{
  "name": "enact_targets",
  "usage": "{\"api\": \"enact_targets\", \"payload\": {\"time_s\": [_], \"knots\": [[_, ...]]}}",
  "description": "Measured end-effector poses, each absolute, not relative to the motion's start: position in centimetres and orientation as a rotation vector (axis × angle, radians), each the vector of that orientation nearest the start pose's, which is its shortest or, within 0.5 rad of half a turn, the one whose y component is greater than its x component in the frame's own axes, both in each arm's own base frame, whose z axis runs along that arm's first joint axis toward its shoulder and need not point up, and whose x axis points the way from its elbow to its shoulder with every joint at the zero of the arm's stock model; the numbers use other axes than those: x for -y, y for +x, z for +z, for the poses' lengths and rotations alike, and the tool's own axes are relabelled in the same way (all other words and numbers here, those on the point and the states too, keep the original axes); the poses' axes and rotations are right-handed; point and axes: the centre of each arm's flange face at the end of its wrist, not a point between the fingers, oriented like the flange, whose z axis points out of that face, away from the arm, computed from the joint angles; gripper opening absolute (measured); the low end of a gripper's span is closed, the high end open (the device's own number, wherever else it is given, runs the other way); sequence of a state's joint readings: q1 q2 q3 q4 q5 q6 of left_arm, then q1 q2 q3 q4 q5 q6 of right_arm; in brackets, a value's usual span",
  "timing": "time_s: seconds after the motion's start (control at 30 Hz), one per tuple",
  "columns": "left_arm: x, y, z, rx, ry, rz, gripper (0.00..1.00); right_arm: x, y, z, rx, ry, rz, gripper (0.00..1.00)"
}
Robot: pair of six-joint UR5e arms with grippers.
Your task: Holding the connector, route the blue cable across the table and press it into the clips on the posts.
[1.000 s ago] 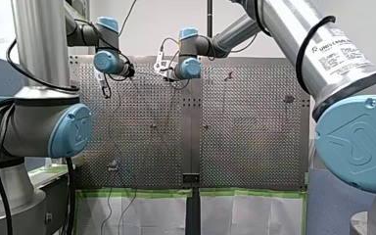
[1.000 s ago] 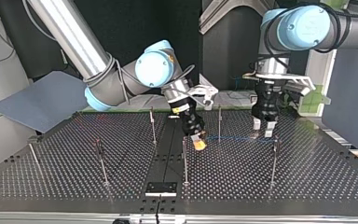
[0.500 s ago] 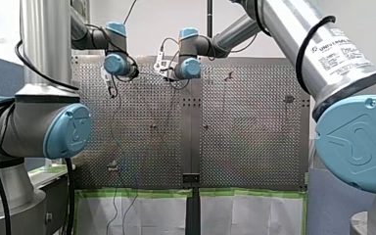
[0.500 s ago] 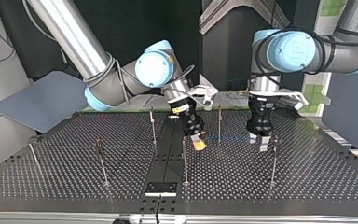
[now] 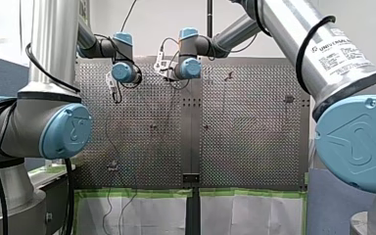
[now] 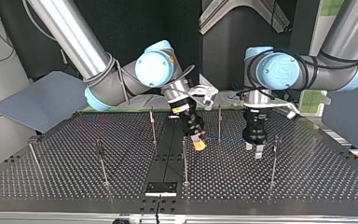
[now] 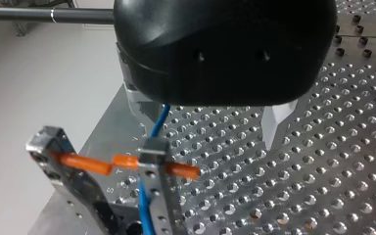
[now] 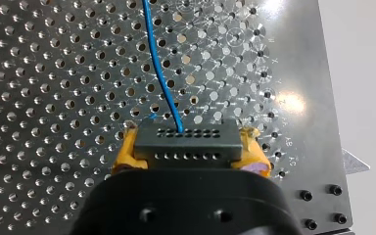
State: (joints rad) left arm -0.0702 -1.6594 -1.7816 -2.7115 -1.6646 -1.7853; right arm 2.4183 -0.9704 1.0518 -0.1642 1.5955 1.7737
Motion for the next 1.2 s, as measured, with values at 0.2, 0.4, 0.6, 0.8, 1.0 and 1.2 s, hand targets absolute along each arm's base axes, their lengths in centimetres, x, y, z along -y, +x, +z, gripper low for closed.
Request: {"api": "enact_targets", "payload": {"time_s": [0.2,0.4,0.6,0.8,1.0,1.2], "knots": [[16.1,51.4,38.3,-1.435,-0.186,-0.158,0.69,39.0,64.0,39.0,-1.118,-2.173,-2.557,0.0],[16.1,51.3,38.3,-1.433,-0.202,-0.144,0.06,39.0,64.0,39.0,-1.117,-2.176,-2.554,0.0],[16.1,51.1,38.3,-1.436,-0.22,-0.136,0.0,39.0,64.0,39.0,-1.117,-2.176,-2.551,0.0],[16.4,50.5,37.4,-1.464,-0.223,-0.134,0.0,38.9,63.9,38.6,-1.128,-2.192,-2.531,0.0],[16.4,49.2,35.1,-1.498,-0.232,-0.101,0.0,38.6,63.7,37.3,-1.144,-2.221,-2.493,0.0],[16.3,48.1,32.6,-1.501,-0.244,-0.101,0.0,38.5,63.2,35.5,-1.168,-2.258,-2.445,0.0]]}}
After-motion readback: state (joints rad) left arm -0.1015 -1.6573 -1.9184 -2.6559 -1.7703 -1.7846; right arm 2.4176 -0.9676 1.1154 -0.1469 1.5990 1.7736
